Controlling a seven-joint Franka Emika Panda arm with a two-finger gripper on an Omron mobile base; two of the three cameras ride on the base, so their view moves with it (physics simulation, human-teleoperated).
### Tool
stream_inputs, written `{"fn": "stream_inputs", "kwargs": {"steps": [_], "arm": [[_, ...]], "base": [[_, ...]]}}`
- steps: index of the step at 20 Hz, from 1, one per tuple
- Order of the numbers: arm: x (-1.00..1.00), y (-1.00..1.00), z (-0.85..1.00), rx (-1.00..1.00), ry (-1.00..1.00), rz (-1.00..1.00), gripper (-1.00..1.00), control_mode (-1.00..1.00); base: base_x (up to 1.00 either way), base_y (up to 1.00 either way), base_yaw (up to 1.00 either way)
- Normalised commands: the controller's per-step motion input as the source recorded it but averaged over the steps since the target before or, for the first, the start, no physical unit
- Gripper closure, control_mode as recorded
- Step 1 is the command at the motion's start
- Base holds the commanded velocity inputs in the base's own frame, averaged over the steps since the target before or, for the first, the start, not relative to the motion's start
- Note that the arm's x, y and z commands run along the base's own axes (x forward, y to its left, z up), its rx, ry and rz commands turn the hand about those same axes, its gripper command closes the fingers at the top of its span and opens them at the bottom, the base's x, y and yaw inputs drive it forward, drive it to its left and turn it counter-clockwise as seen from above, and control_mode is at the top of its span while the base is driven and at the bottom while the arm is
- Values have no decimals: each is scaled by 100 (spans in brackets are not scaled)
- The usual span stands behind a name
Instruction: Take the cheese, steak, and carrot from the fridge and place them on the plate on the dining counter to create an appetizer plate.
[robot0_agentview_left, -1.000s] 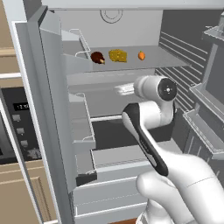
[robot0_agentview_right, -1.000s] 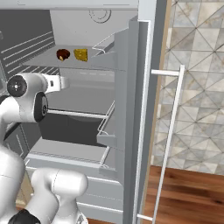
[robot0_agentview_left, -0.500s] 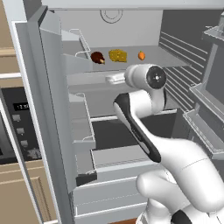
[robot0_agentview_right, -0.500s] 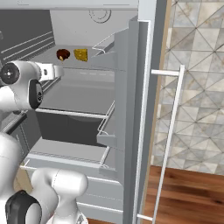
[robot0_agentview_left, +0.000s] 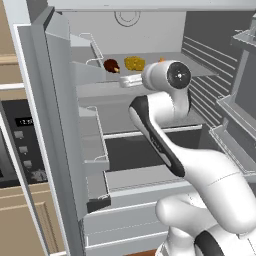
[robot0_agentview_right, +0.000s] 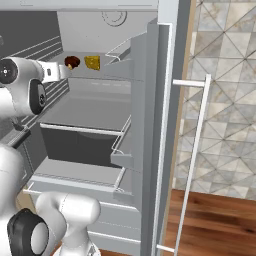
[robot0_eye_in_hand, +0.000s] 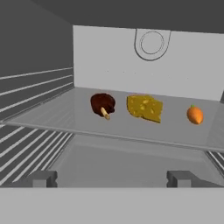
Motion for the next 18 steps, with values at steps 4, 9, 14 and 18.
{"fn": "stream_inputs", "kwargs": {"steps": [4, 9, 14, 18], "arm": [[19, 0, 1, 3, -1, 0, -100, -100], [31, 0, 0, 6, -1, 0, -100, -100], [36, 0, 0, 4, 9, 0, -100, -100], [41, 2, 0, 0, 17, 3, -100, -100]], "base": [[0, 0, 0], [0, 0, 0], [0, 0, 0], [0, 0, 0]]}}
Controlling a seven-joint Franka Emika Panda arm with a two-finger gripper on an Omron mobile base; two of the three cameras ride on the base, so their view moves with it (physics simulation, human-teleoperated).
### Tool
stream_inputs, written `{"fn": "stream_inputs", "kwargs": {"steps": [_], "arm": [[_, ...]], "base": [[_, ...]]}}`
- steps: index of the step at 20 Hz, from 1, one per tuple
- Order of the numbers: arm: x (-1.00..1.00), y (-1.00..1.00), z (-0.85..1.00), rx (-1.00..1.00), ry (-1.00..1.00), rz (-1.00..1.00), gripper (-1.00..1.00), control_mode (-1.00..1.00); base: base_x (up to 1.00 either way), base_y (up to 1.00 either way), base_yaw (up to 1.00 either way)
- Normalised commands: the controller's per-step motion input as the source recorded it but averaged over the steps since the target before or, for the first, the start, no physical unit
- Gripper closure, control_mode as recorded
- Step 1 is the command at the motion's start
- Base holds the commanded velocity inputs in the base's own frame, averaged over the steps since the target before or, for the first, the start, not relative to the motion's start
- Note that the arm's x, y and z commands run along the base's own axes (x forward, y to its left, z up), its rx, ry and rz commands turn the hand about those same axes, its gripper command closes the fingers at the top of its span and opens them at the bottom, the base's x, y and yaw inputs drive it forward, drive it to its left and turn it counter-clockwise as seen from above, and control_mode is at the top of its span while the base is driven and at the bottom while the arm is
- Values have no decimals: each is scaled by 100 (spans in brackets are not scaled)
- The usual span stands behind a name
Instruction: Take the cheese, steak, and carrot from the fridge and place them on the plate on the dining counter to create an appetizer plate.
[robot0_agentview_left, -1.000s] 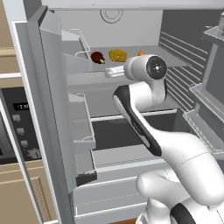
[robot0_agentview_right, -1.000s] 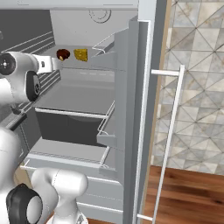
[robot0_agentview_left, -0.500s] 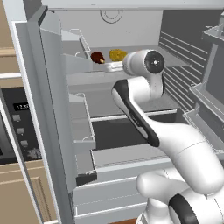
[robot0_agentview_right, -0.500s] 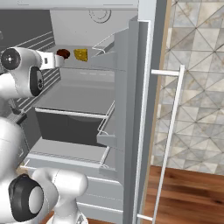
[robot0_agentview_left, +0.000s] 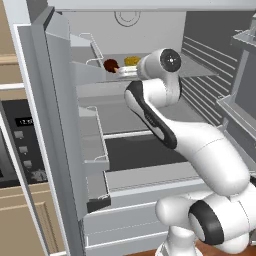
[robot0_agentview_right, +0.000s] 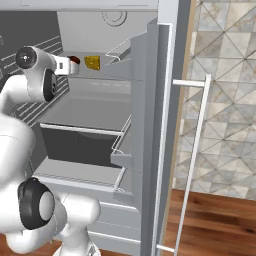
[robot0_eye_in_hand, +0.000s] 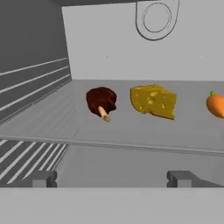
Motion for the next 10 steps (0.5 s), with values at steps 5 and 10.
{"fn": "stream_inputs", "kwargs": {"steps": [5, 10], "arm": [[44, 21, -2, 0, 12, 5, -100, -100], [46, 27, -13, 0, 1, 3, -100, -100]], "base": [[0, 0, 0], [0, 0, 0]]}}
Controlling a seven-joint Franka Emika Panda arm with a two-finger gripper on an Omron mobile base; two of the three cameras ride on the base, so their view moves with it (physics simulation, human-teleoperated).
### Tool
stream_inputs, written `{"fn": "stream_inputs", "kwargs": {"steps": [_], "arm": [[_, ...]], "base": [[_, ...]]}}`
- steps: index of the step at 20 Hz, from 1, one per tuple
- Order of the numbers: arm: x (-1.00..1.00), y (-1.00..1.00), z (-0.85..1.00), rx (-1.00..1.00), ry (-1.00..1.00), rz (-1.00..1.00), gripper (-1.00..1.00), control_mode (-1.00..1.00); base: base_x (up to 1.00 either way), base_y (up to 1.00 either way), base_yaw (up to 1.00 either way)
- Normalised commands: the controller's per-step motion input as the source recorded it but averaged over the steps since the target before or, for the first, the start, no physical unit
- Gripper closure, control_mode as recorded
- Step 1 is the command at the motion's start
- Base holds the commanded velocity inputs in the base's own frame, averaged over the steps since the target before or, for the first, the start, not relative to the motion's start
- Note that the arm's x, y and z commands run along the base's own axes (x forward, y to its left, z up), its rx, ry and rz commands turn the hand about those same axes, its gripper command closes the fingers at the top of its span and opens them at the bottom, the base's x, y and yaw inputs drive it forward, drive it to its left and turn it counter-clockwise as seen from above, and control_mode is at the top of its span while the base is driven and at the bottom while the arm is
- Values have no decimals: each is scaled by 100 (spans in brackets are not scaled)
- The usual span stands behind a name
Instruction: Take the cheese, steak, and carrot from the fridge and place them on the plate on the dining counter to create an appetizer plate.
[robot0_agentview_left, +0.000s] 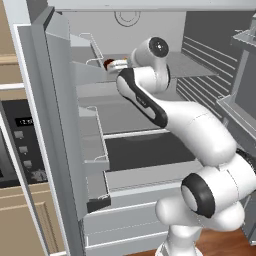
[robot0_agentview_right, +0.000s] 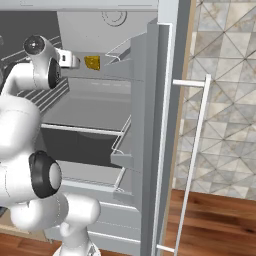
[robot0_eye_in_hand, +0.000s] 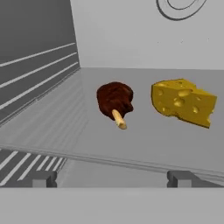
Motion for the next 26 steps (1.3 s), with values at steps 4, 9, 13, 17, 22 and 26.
{"fn": "stream_inputs", "kwargs": {"steps": [4, 9, 13, 17, 22, 26], "arm": [[44, 17, -13, 0, 0, 2, -100, -100], [34, 1, -10, 0, 1, 0, -100, -100], [36, 0, -6, 0, 1, 0, -100, -100], [42, 0, -10, 0, 1, 0, -100, -100], [39, 2, -17, 0, 1, 1, -100, -100], [39, 6, -18, 0, 1, 1, -100, -100]], "base": [[0, 0, 0], [0, 0, 0], [0, 0, 0], [0, 0, 0], [0, 0, 0], [0, 0, 0]]}}
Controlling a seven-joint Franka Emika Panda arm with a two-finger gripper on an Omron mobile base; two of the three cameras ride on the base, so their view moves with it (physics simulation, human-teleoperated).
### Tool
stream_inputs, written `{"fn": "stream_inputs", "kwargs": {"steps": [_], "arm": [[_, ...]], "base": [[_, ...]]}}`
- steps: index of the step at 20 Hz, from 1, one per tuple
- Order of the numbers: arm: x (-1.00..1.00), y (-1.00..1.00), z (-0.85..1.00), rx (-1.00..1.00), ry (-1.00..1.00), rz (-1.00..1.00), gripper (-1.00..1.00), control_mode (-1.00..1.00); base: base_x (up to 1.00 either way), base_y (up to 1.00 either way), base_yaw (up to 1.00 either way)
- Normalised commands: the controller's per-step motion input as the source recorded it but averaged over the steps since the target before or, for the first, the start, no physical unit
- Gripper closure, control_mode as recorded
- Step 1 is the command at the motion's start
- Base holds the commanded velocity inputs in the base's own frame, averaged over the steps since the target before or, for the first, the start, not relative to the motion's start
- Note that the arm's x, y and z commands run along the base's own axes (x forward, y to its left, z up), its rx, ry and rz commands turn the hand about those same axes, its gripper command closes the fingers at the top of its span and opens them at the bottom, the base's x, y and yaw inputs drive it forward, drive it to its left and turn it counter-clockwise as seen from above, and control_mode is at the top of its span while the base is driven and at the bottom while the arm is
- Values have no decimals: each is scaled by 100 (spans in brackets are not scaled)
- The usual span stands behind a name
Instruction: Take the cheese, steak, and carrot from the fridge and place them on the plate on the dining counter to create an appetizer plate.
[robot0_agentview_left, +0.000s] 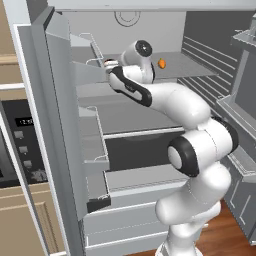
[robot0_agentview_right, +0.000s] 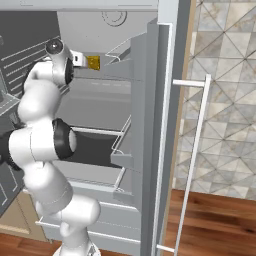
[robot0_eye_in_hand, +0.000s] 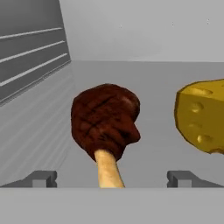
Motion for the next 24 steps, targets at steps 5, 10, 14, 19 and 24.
{"fn": "stream_inputs", "kwargs": {"steps": [5, 10, 14, 19, 24], "arm": [[44, 9, -12, 0, 4, 1, -100, -100], [46, 12, -3, 0, 9, 0, -100, -100], [44, 15, -1, 0, 11, 0, -100, -100], [20, 21, -26, -3, 3, 0, 100, -100], [0, 14, -41, -2, -3, 0, 100, -100]], "base": [[0, 0, 0], [0, 0, 0], [0, 0, 0], [0, 0, 0], [0, 0, 0]]}}
